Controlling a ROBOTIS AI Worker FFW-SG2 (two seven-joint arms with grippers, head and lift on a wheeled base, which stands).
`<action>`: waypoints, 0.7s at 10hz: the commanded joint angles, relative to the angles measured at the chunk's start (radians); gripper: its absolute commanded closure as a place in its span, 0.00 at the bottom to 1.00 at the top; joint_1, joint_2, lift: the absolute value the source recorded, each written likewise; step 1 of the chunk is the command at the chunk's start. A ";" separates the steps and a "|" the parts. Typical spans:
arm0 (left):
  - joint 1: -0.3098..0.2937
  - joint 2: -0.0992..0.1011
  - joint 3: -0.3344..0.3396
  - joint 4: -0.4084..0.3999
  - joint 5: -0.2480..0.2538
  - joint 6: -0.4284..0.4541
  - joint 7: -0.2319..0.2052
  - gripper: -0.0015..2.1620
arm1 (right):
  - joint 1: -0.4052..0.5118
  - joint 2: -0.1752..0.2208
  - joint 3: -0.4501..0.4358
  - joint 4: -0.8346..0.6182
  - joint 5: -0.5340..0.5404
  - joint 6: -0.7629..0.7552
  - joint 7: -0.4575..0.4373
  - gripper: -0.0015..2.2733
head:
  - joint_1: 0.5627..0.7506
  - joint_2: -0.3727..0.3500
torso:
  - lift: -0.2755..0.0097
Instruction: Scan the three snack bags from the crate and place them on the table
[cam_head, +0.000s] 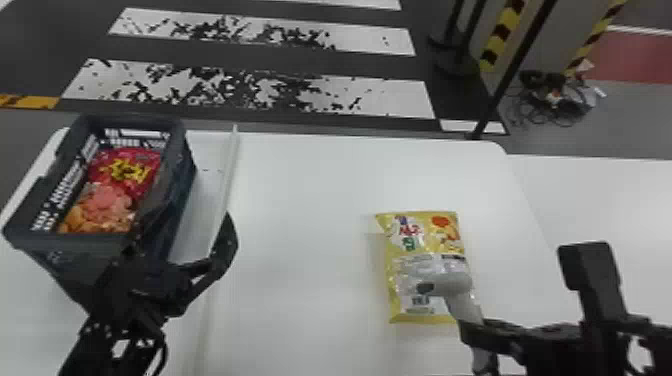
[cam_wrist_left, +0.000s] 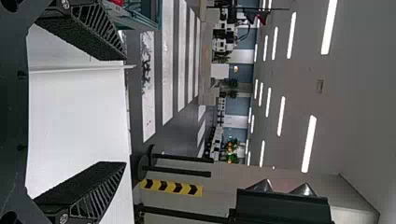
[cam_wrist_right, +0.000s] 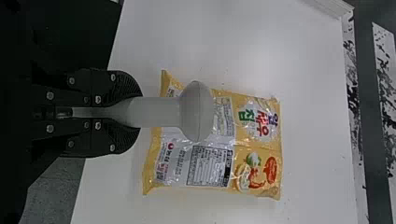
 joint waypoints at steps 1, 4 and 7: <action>0.001 0.000 0.000 -0.001 -0.001 0.000 0.000 0.03 | -0.025 0.016 -0.066 0.002 -0.027 0.005 -0.006 0.99 | 0.70 0.35 | 0.75; 0.001 0.002 0.000 -0.006 -0.001 0.000 0.000 0.03 | -0.087 0.015 -0.159 0.131 -0.043 -0.074 -0.043 0.99 | 0.70 0.25 | 0.75; -0.001 0.005 -0.006 -0.012 -0.006 0.009 0.000 0.03 | -0.180 0.007 -0.189 0.325 -0.041 -0.276 -0.070 0.99 | 0.70 0.17 | 0.75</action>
